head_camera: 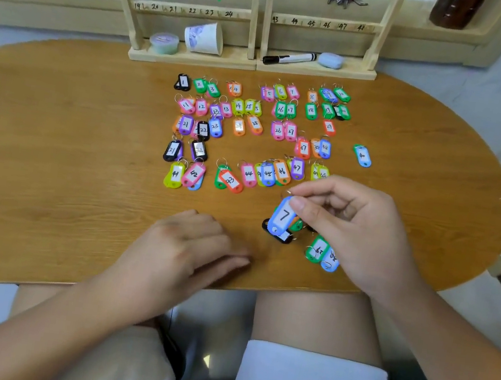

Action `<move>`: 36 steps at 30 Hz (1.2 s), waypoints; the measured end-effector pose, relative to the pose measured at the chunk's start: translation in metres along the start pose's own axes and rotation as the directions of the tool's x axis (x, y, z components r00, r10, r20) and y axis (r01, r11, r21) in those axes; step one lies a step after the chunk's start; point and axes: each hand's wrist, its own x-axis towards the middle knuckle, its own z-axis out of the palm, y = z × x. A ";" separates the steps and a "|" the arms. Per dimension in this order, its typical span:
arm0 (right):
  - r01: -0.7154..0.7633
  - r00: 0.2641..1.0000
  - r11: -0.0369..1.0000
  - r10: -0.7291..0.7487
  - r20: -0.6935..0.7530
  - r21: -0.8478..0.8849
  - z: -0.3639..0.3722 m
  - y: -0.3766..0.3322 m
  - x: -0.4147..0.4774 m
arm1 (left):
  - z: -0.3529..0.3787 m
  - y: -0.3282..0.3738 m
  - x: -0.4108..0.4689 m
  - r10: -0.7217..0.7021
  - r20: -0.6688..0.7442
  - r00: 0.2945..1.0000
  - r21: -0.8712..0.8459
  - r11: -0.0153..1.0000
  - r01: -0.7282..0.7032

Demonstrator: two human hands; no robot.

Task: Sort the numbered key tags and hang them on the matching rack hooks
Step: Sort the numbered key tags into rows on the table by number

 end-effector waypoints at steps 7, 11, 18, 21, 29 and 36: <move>0.050 0.999 0.999 -0.050 -0.014 0.003 -0.010 -0.006 0.032 | -0.017 -0.015 0.052 -0.486 -0.093 0.869 -0.464 0.793 0.394; 0.075 0.997 0.997 -0.076 -0.012 -0.024 -0.017 -0.005 0.056 | -0.024 -0.031 0.088 -0.591 -0.026 0.806 -0.662 0.614 0.430; 0.108 0.994 0.993 -0.108 -0.006 -0.041 -0.027 0.005 0.098 | -0.023 -0.062 0.133 -0.604 0.053 0.795 -0.719 0.529 0.450; 0.105 0.994 0.992 -0.106 -0.016 -0.063 -0.034 0.014 0.125 | -0.018 -0.078 0.148 -0.591 0.088 0.802 -0.698 0.538 0.473; -0.005 0.987 0.989 -0.018 -0.161 -0.146 -0.057 0.060 0.236 | -0.003 -0.121 0.180 -0.616 0.116 0.779 -0.704 0.502 0.502; -0.087 0.989 0.955 0.048 -0.139 -0.285 -0.065 0.097 0.325 | 0.001 -0.145 0.203 -0.629 0.162 0.760 -0.698 0.472 0.539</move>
